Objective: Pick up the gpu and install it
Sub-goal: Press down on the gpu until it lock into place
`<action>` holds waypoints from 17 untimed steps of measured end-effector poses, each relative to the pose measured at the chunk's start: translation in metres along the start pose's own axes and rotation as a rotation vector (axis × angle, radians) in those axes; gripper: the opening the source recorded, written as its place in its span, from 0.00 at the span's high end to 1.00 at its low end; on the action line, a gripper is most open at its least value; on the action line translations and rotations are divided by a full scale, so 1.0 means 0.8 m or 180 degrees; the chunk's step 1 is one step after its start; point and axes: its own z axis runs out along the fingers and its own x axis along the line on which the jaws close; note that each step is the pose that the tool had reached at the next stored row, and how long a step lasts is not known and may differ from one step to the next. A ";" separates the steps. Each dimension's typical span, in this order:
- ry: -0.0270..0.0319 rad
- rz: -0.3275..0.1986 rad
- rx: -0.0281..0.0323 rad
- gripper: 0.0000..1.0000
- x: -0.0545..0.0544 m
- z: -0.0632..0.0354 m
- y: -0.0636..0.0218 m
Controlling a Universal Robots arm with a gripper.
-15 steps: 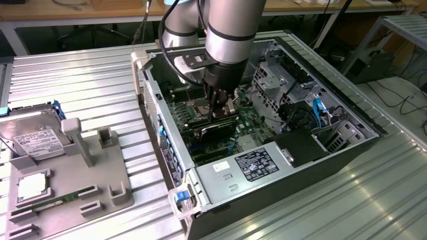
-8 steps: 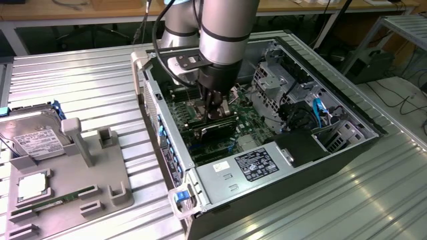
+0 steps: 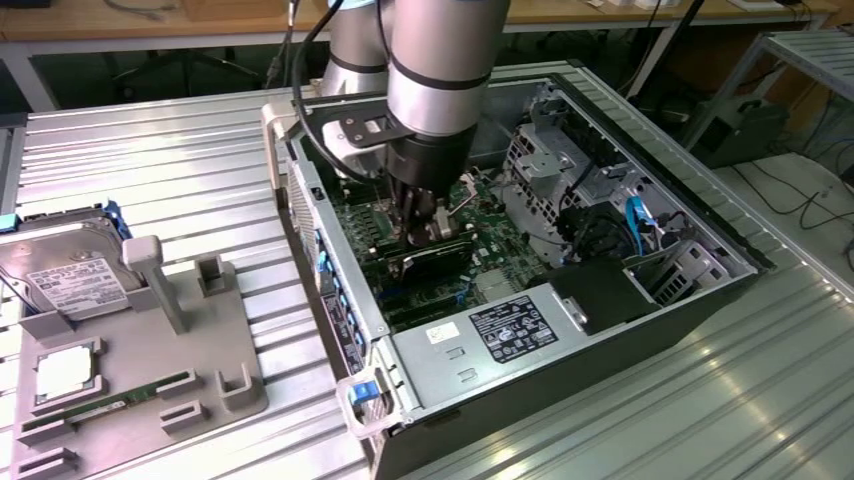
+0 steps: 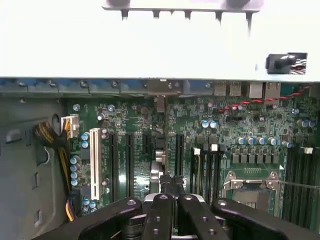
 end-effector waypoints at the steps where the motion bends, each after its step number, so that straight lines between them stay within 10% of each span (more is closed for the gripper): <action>1: 0.0000 0.0000 0.0000 0.89 0.003 0.000 0.000; 17: 0.0000 0.0001 0.0000 0.89 0.003 0.000 0.005</action>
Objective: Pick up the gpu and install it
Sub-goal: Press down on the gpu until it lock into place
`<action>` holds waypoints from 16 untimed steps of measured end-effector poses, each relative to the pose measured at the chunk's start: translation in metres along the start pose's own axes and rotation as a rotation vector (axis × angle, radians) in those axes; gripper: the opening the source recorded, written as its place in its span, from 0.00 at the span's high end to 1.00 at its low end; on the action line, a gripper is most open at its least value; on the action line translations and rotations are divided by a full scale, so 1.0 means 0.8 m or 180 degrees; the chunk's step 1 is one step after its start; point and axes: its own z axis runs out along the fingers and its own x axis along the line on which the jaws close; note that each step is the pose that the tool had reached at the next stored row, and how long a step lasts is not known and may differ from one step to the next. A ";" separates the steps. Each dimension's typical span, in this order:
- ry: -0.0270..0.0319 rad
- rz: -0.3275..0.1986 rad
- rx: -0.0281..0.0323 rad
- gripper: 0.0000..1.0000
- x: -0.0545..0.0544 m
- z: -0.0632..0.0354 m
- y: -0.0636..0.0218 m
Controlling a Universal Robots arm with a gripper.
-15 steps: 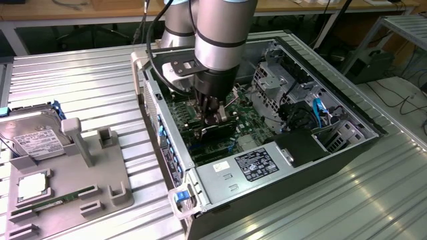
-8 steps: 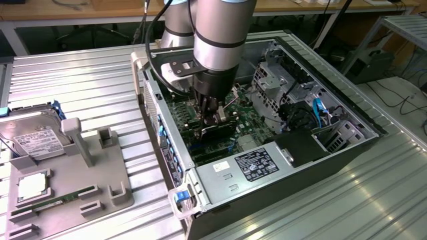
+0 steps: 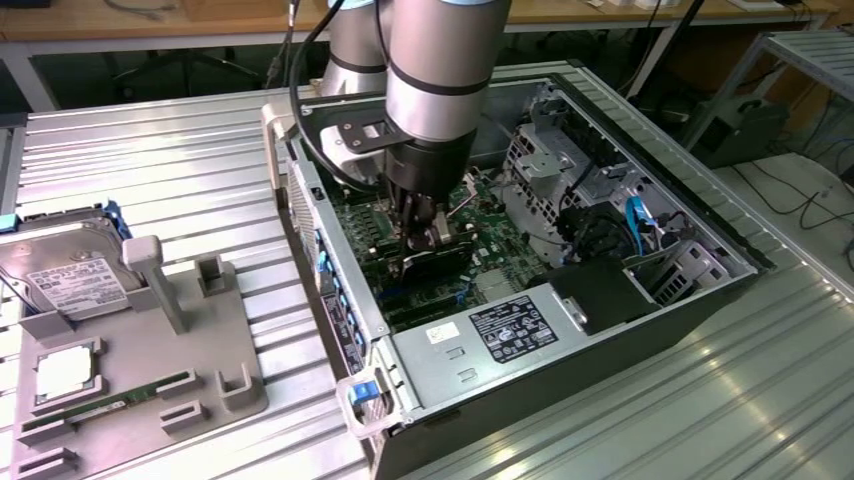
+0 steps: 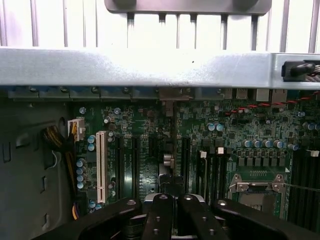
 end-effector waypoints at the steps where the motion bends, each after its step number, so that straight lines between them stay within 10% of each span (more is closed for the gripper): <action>1: 0.0000 -0.0001 -0.0012 0.89 -0.002 0.001 0.000; 16: -0.0002 -0.0028 -0.0035 0.89 -0.003 0.012 0.001</action>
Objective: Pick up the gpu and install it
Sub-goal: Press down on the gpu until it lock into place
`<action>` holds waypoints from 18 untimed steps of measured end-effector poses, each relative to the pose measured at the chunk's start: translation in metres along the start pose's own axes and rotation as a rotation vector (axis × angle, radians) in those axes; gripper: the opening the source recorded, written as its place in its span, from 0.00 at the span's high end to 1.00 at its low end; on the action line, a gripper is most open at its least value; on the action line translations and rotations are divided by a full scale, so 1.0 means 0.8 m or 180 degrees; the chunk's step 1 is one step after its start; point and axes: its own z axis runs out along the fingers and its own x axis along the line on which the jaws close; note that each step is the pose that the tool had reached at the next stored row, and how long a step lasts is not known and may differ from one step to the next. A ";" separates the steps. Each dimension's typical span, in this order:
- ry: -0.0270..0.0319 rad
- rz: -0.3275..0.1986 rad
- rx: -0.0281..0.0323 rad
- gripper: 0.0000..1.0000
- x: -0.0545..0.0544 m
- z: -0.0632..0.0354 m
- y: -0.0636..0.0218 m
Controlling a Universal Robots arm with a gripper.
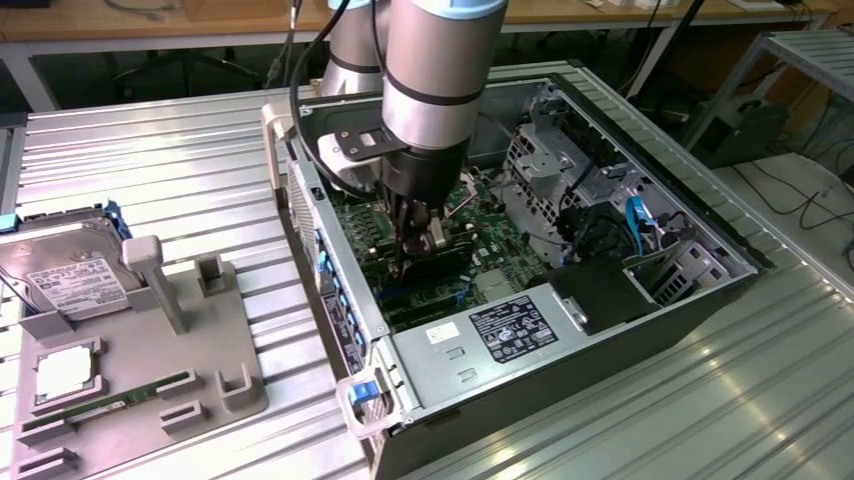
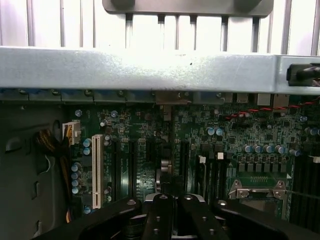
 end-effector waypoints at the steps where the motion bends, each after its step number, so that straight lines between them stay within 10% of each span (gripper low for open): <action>1: 0.0001 0.0000 -0.0001 0.89 0.000 0.001 0.000; 11: 0.0003 0.0000 -0.0012 0.89 0.001 0.014 0.001; 18: -0.0005 0.0000 -0.0007 0.89 -0.003 -0.005 0.000</action>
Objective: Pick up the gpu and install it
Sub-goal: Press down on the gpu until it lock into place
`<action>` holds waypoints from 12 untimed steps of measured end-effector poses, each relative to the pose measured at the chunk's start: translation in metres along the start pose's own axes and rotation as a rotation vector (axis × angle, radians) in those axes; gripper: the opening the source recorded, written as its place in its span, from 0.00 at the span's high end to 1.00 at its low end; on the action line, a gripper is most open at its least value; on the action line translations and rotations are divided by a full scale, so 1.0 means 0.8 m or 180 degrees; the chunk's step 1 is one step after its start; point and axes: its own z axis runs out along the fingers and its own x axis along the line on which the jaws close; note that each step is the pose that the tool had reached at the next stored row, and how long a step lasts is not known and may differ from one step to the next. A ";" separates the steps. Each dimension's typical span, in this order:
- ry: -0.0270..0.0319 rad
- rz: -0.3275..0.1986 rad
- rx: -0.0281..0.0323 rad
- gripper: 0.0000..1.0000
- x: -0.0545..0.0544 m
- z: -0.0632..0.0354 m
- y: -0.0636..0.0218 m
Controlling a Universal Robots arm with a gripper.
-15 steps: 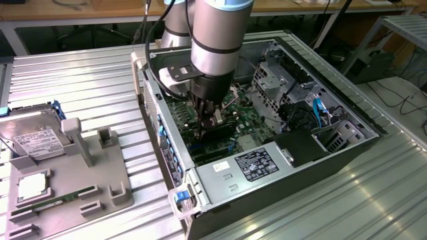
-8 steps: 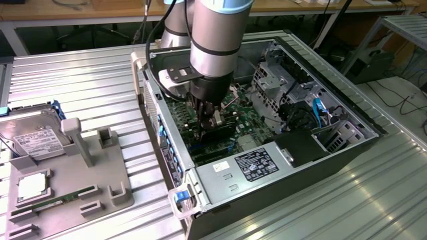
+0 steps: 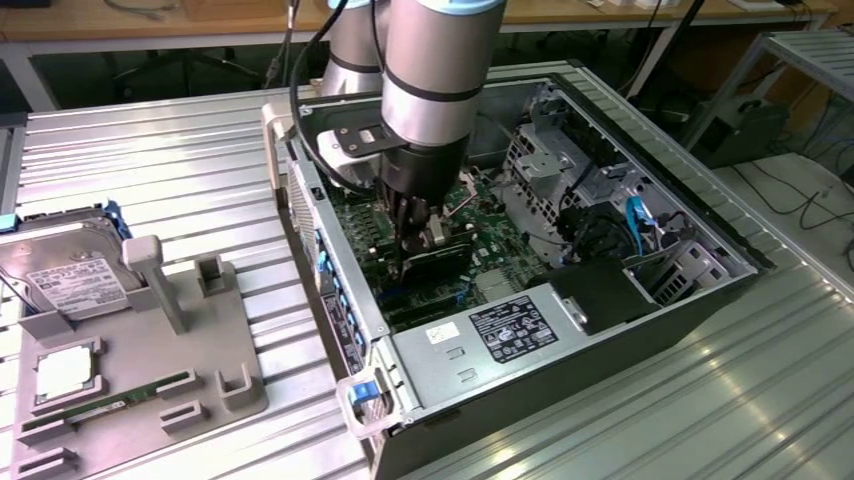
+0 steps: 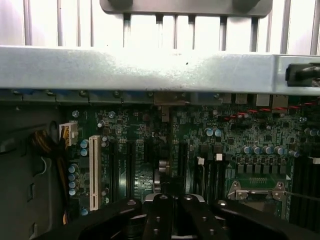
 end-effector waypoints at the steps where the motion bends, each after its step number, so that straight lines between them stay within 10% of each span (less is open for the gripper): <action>1: 0.0000 0.0000 0.0000 0.89 -0.001 -0.003 0.000; 12: 0.0000 0.0000 0.0000 0.89 -0.003 -0.024 0.000</action>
